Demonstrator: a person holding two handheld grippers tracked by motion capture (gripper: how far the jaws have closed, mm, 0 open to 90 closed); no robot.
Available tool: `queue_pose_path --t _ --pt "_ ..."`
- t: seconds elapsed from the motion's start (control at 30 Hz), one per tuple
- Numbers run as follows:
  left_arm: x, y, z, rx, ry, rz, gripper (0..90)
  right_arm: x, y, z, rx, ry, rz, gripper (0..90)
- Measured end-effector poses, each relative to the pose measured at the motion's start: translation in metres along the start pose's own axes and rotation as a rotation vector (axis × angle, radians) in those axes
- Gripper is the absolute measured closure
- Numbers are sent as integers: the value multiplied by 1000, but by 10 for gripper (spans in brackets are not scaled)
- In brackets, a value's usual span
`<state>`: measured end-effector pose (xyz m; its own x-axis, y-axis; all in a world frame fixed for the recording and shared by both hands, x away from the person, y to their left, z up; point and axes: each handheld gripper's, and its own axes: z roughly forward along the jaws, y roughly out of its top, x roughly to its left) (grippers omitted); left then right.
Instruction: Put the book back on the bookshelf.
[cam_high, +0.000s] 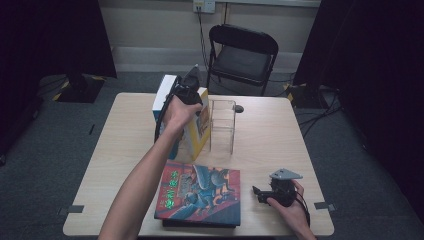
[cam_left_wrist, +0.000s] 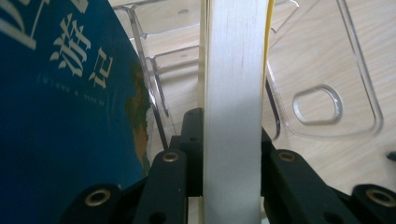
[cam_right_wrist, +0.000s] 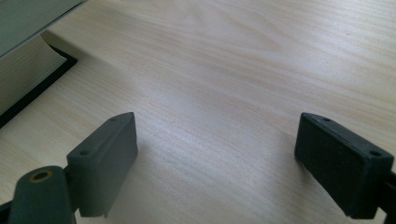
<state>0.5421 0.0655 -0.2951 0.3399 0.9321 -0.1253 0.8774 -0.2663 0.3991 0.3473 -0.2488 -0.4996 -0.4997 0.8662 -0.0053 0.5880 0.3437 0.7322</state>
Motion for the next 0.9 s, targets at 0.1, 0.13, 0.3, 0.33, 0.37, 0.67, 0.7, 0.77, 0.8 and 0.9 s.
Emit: queue_pose_path --t 0.1,0.13,0.3,0.33,0.37,0.67,0.7,0.77,0.8,0.9 --pt "1 4 2 -14 -3 -23 755 0 0 0 1 2 -1 129" --pt "1 5 2 -18 -4 -22 755 0 0 0 1 3 -1 129" --pt "1 8 4 -37 6 -26 755 0 0 0 1 5 -4 129" --pt "1 8 5 -40 3 -28 755 0 0 0 1 5 -4 129" --pt "1 9 5 -42 2 -30 755 0 0 0 1 5 -4 129" --pt "0 5 6 -89 -41 -7 714 0 0 0 0 5 -3 130" --pt "0 4 5 -90 -50 -3 708 0 0 0 0 5 -4 130" --pt "-1 3 1 -104 -69 -5 680 0 0 0 0 5 -4 130" --pt "-2 3 -1 -107 -69 9 671 0 0 0 0 5 -3 130" --pt "-2 1 -9 -124 -97 7 627 0 0 0 0 6 -4 130"
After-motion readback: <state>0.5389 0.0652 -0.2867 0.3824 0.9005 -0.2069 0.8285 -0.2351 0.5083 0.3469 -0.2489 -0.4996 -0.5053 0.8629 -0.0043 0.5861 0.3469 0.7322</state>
